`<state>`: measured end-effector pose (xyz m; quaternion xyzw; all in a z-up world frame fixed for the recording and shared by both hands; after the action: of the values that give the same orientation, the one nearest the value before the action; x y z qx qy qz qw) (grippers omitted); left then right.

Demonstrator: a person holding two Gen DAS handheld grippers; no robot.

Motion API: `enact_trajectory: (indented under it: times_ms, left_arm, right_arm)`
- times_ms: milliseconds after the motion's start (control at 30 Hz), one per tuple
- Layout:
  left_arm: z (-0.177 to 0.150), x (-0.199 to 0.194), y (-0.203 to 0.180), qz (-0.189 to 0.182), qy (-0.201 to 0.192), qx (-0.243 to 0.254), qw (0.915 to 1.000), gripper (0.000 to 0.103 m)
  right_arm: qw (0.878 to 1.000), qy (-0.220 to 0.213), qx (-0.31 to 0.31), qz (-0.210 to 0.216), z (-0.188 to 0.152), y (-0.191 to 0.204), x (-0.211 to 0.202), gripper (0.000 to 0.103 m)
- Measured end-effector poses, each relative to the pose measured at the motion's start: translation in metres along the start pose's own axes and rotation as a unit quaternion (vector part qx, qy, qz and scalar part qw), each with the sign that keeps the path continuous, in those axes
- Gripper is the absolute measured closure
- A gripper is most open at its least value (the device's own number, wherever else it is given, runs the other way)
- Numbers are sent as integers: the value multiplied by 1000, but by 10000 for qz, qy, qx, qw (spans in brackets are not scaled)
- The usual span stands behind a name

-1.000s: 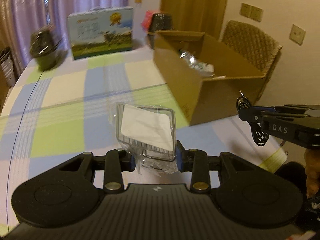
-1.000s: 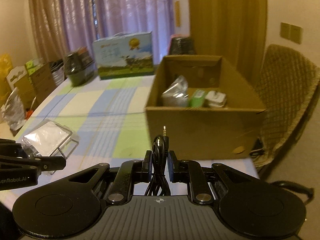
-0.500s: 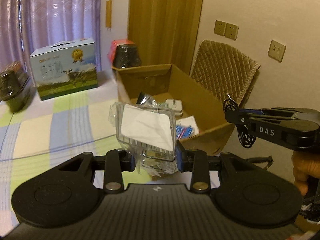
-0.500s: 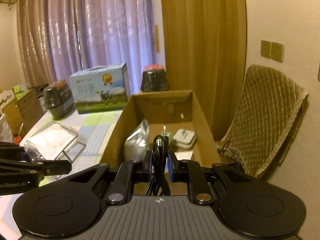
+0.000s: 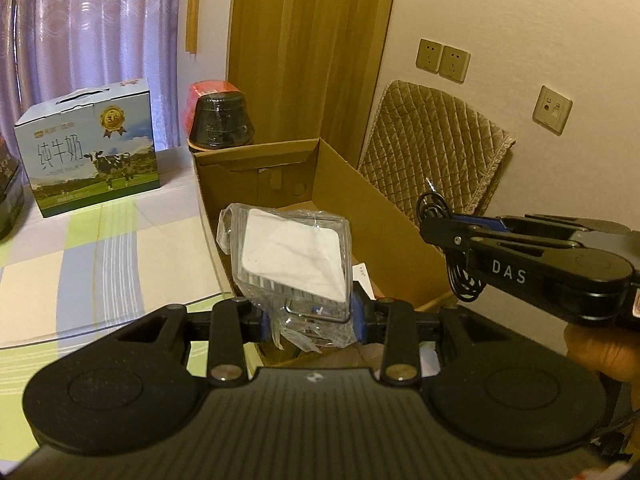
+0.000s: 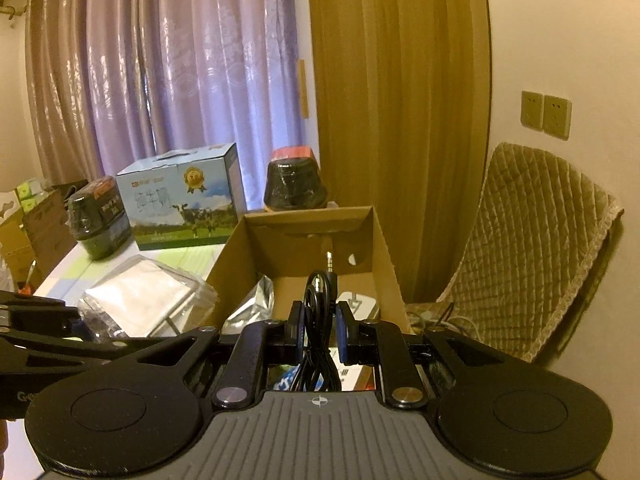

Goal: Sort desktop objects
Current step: 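Lift the wrapped packet and black cable and carry both toward the cardboard box, then lower the packet and cable into the cardboard box and open both tools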

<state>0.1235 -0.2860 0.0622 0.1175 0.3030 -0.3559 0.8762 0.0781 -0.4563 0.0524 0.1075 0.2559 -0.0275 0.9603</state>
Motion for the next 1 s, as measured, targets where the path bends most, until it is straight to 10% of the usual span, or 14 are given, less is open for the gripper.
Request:
enact_trajectory:
  times_ms: [1000]
  left_arm:
    - [28,52,16,-11,-98,160,9998,61]
  right_arm:
    - [9999,92,62,-64,19,-15,46,91]
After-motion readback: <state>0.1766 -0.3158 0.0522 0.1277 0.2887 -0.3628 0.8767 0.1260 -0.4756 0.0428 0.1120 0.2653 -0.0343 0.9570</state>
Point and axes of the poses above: each gripper's, at about its wrist camera, not at the fingertips, and x roughly the way its jaws point, y to its left, z to its top, the point moved 1 cm from there along x, roughly the way its jaws point, and after that the axes turned 8 degrees about x, right-handed, at the moved point
